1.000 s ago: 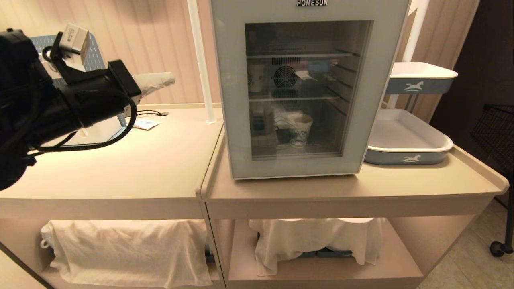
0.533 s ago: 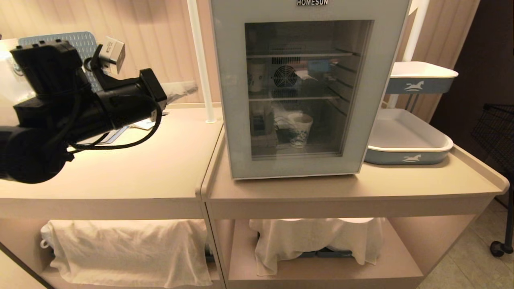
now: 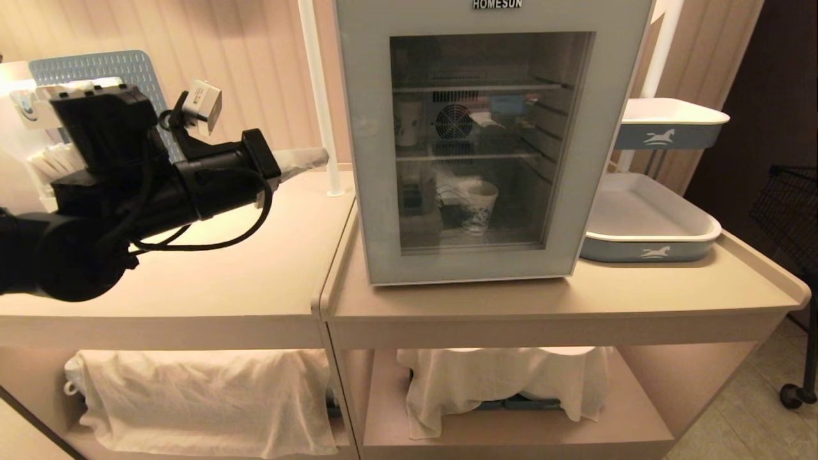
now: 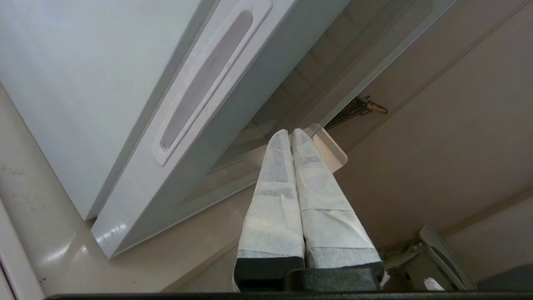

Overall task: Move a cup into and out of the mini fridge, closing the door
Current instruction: Open the freezer door

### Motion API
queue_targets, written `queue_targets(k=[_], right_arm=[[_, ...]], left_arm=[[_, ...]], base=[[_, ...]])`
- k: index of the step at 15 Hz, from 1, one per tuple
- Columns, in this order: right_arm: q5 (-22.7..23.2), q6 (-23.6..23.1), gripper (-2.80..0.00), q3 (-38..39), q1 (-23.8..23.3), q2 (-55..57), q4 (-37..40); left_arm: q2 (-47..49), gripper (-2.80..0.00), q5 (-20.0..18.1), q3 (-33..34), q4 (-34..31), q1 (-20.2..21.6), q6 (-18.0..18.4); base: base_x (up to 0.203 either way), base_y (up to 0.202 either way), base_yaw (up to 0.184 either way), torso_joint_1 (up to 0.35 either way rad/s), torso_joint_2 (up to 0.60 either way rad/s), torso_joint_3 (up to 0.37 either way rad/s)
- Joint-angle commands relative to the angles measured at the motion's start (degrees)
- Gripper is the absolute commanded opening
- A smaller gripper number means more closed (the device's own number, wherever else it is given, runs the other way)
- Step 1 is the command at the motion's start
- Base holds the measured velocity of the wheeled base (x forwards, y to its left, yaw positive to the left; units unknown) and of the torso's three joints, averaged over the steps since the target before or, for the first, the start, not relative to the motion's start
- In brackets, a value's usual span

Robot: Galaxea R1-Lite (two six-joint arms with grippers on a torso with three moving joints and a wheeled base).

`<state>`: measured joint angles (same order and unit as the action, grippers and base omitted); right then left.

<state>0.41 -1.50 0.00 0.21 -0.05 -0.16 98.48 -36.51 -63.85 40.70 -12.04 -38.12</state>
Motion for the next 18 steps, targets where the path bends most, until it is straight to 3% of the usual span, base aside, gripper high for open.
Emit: queue_targets(k=[1,11,18], right_arm=[[0.0,-0.1,-2.80,0.0,0.1,0.0,0.0],[0.0,0.0,-2.80,0.0,0.0,0.0,0.0],[0.0,0.0,-2.80,0.0,0.1,0.0,0.1]], left_arm=[[-0.5,-2.80,-0.2,0.9,0.3,-0.1,-0.2],[-2.0,-2.80,-0.8,-0.5,1.6,0.4,0.3],[-2.9,-2.80,-0.9,1.3,0.4,3.7,4.0]], base=[[0.000,0.000,0.000,0.000,0.00,0.000],[0.000,0.000,0.000,0.000,0.00,0.000],[0.000,0.000,0.000,0.000,0.00,0.000]])
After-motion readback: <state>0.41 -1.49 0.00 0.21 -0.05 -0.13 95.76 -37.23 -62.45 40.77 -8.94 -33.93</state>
